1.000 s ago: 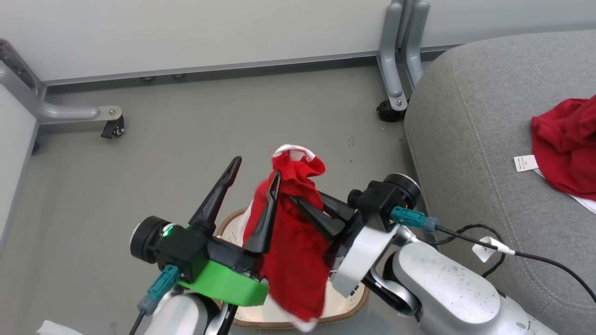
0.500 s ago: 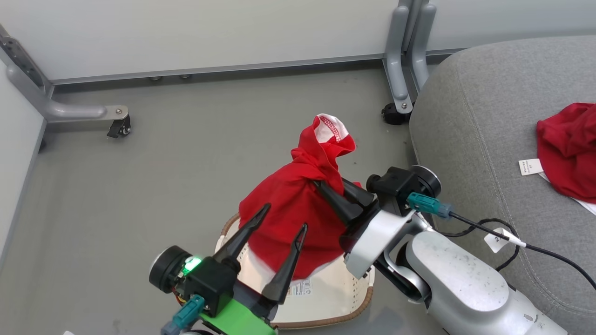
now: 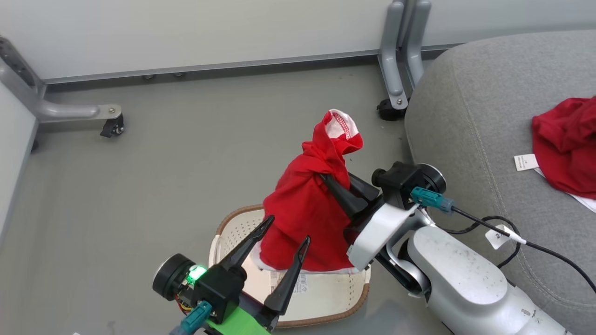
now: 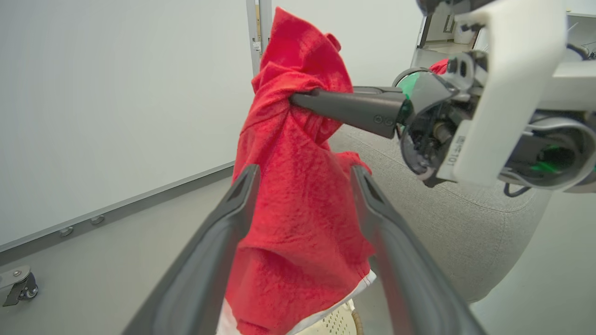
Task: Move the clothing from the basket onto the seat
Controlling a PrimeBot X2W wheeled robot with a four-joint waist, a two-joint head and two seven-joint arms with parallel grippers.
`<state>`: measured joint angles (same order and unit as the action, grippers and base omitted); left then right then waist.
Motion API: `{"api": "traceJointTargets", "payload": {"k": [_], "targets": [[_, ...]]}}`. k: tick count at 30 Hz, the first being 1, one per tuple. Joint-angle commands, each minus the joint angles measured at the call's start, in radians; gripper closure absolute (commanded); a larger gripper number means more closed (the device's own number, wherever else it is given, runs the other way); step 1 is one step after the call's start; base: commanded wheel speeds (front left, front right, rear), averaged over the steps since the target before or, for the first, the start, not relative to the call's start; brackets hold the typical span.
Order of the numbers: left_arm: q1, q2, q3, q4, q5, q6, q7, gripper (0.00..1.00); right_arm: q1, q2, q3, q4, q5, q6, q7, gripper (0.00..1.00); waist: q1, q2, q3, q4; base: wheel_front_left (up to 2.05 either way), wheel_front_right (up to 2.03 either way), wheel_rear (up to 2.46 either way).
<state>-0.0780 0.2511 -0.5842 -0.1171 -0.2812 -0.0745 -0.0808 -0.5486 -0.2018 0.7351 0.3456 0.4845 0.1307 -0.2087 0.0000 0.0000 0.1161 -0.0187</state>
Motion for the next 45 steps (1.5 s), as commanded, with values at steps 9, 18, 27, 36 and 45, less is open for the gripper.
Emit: {"api": "traceJointTargets", "payload": {"k": [9,18,27,36,45], "targets": [[-0.040,0.025,-0.003,0.003,0.019,0.006,0.018,0.00,-0.038,0.010,-0.020,0.017,-0.006,0.000,-0.030,1.00,0.0000,0.0000,0.058,-0.142,0.00,0.00,0.00],[-0.086,0.040,-0.016,0.000,0.025,-0.003,0.043,0.00,-0.052,0.022,-0.055,0.037,-0.008,0.000,-0.049,1.00,0.0000,0.0000,0.110,-0.312,0.00,0.00,0.00],[-0.127,0.047,-0.034,-0.004,0.031,-0.010,0.063,0.00,-0.034,0.026,-0.124,0.050,-0.013,0.000,-0.057,1.00,0.0000,0.0000,0.152,-0.435,0.00,0.00,0.00],[-0.173,0.048,-0.043,-0.015,0.037,-0.017,0.066,0.00,-0.065,-0.005,-0.289,0.034,-0.028,0.000,-0.057,1.00,0.0000,0.0000,0.200,-0.443,0.00,0.00,0.00],[-0.239,0.040,-0.054,-0.024,0.058,-0.021,0.059,0.00,-0.230,-0.118,-0.533,0.077,-0.053,0.000,-0.057,1.00,0.0000,0.0000,0.274,-0.363,0.00,0.00,0.00]]}}
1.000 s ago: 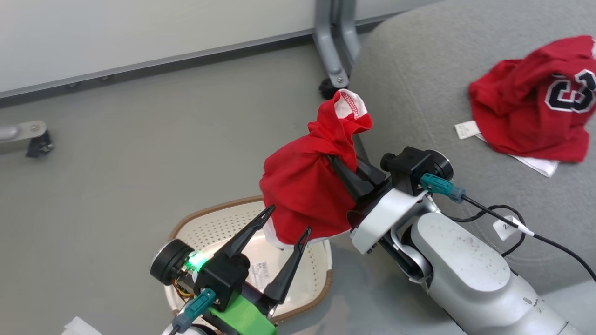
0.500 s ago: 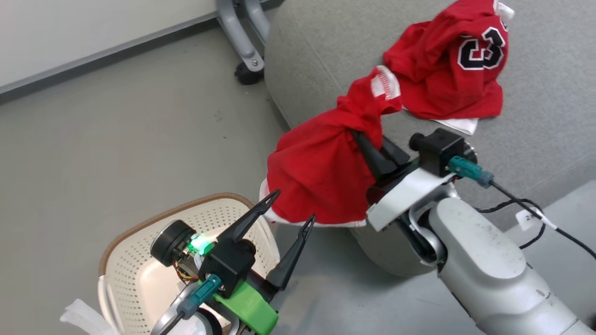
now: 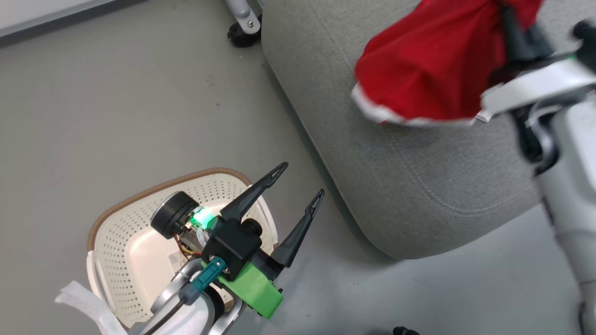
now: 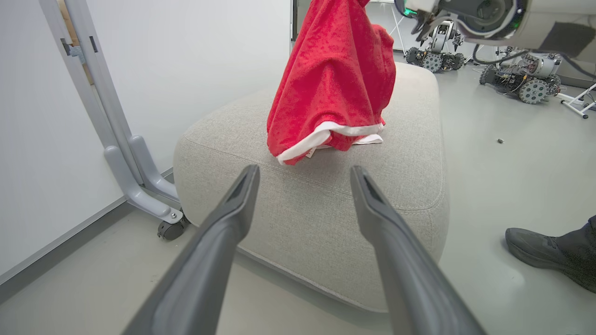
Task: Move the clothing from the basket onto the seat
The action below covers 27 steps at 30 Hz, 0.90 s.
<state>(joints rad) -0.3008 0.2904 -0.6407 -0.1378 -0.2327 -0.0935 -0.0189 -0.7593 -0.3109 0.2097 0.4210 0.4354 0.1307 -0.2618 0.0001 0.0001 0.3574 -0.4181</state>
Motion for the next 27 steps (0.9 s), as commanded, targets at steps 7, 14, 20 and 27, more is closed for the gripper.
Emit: {"api": "traceJointTargets", "payload": {"k": [7,14,20,27], "targets": [[-0.057,-0.003,0.000,-0.010,0.030,0.004,-0.026,0.00,-0.185,-0.138,-0.156,0.092,-0.015,0.000,-0.003,1.00,-0.0001,-0.0001,0.098,0.106,0.00,0.00,0.00],[-0.117,-0.001,-0.010,-0.029,0.050,-0.003,-0.034,0.00,-0.284,-0.251,-0.243,0.222,-0.017,0.000,0.001,1.00,-0.0001,-0.0001,0.204,0.157,0.00,0.00,0.00],[-0.167,0.001,-0.025,-0.028,0.068,-0.011,-0.038,0.00,-0.262,-0.241,-0.241,0.383,-0.001,0.000,0.000,1.00,-0.0001,-0.0001,0.287,0.175,0.00,0.00,0.00],[-0.197,0.007,-0.037,-0.013,0.068,-0.015,-0.044,0.00,-0.216,-0.206,-0.247,0.511,0.045,0.000,-0.003,0.80,-0.0001,-0.0001,0.317,0.182,0.00,0.00,0.00]]}}
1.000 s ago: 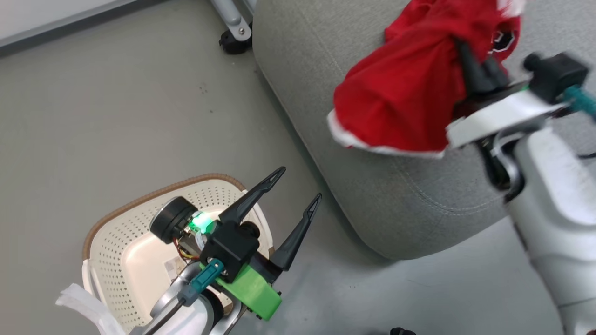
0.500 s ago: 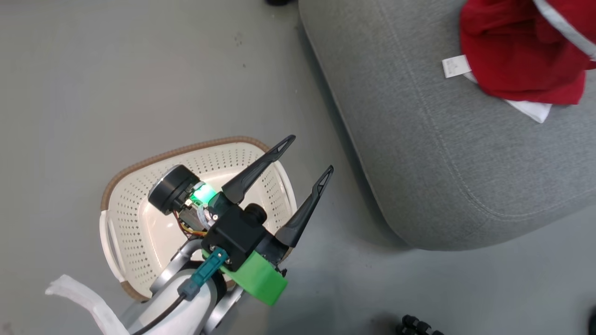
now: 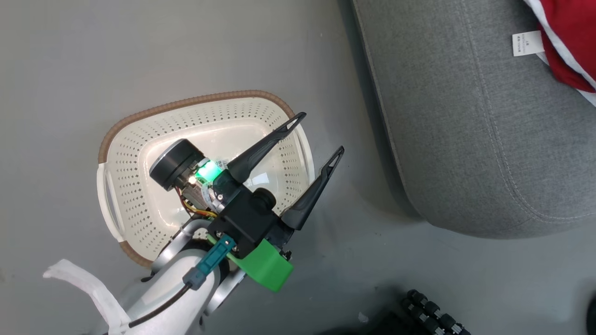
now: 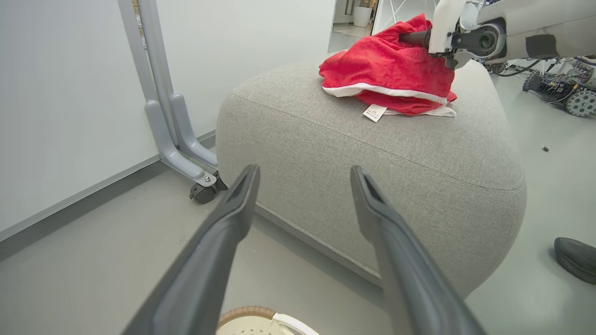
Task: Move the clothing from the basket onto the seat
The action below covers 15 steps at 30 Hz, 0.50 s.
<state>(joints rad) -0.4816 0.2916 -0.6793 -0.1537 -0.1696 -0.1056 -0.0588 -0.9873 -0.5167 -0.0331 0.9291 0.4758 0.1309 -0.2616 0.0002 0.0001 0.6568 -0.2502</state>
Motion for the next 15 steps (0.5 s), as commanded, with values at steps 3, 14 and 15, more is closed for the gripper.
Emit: {"api": "traceJointTargets", "payload": {"k": [3,14,15], "targets": [[-0.022,0.006,0.001,0.006,0.001,-0.002,-0.004,0.00,0.033,0.004,-0.020,-0.007,0.006,0.000,-0.004,0.00,-0.0002,-0.0001,0.017,0.014,0.00,0.00,0.00],[0.006,-0.002,0.008,0.039,-0.018,0.023,-0.046,0.00,0.235,0.059,-0.125,-0.220,-0.100,0.000,-0.004,0.00,-0.0002,-0.0001,-0.078,0.015,0.00,0.00,0.00],[0.010,-0.003,0.009,0.043,-0.023,0.025,-0.050,0.00,0.257,0.071,-0.126,-0.243,-0.113,0.000,-0.004,0.00,-0.0002,-0.0001,-0.089,0.016,0.00,0.00,0.00]]}}
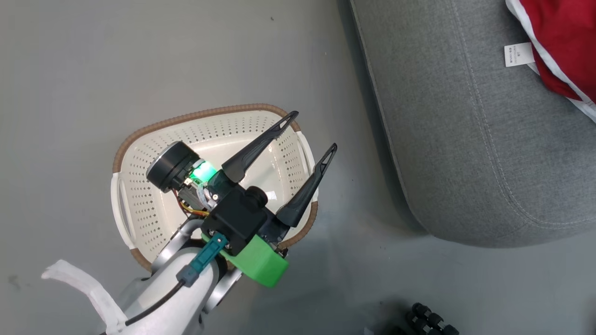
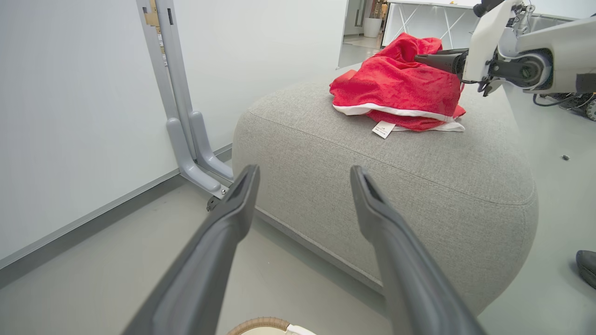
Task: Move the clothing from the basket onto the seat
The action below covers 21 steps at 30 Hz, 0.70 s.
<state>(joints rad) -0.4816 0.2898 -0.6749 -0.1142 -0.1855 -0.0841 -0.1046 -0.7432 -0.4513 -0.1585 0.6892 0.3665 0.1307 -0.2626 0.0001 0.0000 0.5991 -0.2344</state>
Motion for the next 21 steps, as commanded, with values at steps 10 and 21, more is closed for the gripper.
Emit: {"api": "traceJointTargets", "payload": {"k": [10,21], "targets": [[0.093,-0.023,0.051,0.054,-0.065,0.072,-0.075,0.00,0.234,0.147,0.027,-0.293,-0.140,0.000,-0.003,0.00,-0.0001,0.0000,-0.176,0.012,0.00,0.00,0.00],[0.162,-0.034,0.162,0.112,-0.122,0.162,-0.145,0.00,0.443,0.264,0.081,-0.562,-0.242,0.000,-0.003,0.00,-0.0001,0.0000,-0.273,0.102,0.00,0.00,0.00]]}}
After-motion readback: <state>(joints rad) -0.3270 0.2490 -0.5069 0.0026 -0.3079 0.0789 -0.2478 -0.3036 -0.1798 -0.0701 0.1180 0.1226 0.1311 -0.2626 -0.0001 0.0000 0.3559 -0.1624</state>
